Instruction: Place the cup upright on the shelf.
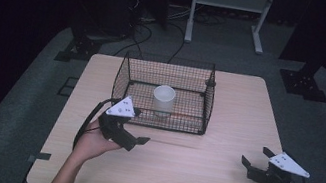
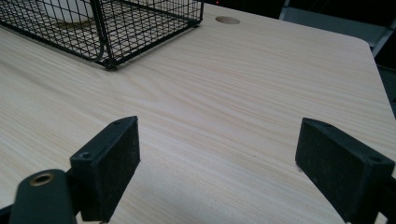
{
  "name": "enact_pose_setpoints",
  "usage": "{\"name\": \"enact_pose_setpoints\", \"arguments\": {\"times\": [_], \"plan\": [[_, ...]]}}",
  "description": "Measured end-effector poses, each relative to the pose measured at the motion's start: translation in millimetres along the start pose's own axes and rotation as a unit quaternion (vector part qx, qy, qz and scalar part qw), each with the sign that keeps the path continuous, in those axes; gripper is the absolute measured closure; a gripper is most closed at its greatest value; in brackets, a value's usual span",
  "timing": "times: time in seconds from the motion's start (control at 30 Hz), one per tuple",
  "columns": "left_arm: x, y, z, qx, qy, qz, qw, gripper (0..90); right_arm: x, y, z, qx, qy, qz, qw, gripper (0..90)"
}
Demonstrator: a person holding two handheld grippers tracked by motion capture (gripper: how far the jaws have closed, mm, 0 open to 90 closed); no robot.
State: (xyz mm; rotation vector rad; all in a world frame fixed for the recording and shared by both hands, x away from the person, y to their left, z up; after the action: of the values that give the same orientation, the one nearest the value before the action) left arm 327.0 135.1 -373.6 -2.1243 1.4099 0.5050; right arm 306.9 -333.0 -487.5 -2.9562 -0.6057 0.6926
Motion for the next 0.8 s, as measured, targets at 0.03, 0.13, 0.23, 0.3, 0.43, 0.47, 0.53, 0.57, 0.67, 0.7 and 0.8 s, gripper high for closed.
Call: {"name": "enact_pose_setpoints", "arguments": {"times": [0.03,0.13,0.23,0.3,0.43,0.47,0.53,0.57,0.67,0.7,0.8], "plan": [[0.1,0.5,0.8,-0.001,0.001,0.001,1.0000,7.2,0.1,0.1,0.0,0.000,0.000,0.000,1.0000,13.1],[-0.7,2.0,2.8,0.001,-0.002,-0.002,1.0000,7.2,0.1,0.2,0.0,-0.001,0.000,0.000,1.0000,13.1],[-2.4,5.3,5.1,0.001,0.001,-0.004,1.0000,7.2,0.2,0.2,0.0,-0.001,0.000,0.001,1.0000,13.1],[-3.0,6.8,6.9,0.001,0.002,-0.003,1.0000,7.2,0.1,0.0,0.1,0.000,-0.001,0.001,1.0000,13.1],[-1.8,10.1,13.3,-0.001,-0.004,-0.004,1.0000,7.2,0.2,-0.1,0.0,0.000,0.000,0.001,1.0000,13.1],[-1.5,11.1,15.0,-0.002,-0.006,-0.006,1.0000,7.2,0.2,-0.1,0.0,0.000,0.000,0.001,1.0000,13.1],[-1.2,12.5,18.4,-0.005,-0.007,-0.008,0.9999,7.1,0.3,0.0,0.0,-0.001,0.000,0.001,1.0000,13.1],[-1.2,13.1,19.9,-0.007,-0.005,-0.006,0.9999,7.2,0.4,0.0,0.0,-0.001,-0.001,0.001,1.0000,13.1],[-1.6,15.3,22.6,-0.009,-0.004,-0.008,0.9999,7.2,0.6,-0.3,0.0,-0.001,-0.001,0.001,1.0000,13.1],[-1.6,16.0,23.0,-0.009,-0.003,-0.007,0.9999,7.1,0.6,-0.3,0.0,-0.001,-0.002,0.001,1.0000,13.1],[-0.9,18.9,24.3,-0.006,-0.006,-0.008,0.9999,7.2,0.5,-0.4,0.0,-0.002,-0.002,0.002,1.0000,13.1]]}}
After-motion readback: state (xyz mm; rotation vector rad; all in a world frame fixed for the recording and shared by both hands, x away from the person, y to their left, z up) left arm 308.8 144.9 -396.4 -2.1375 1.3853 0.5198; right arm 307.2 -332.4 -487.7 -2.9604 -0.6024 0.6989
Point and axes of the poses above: each handheld gripper's, and its own axes: x roughly forward along the jaws, z roughly out of its underside, y roughly to its right, the point moved 2 cm from there along x, roughly forward along the jaws, and after that the axes turned 13 degrees about x, right-handed, at the moved point
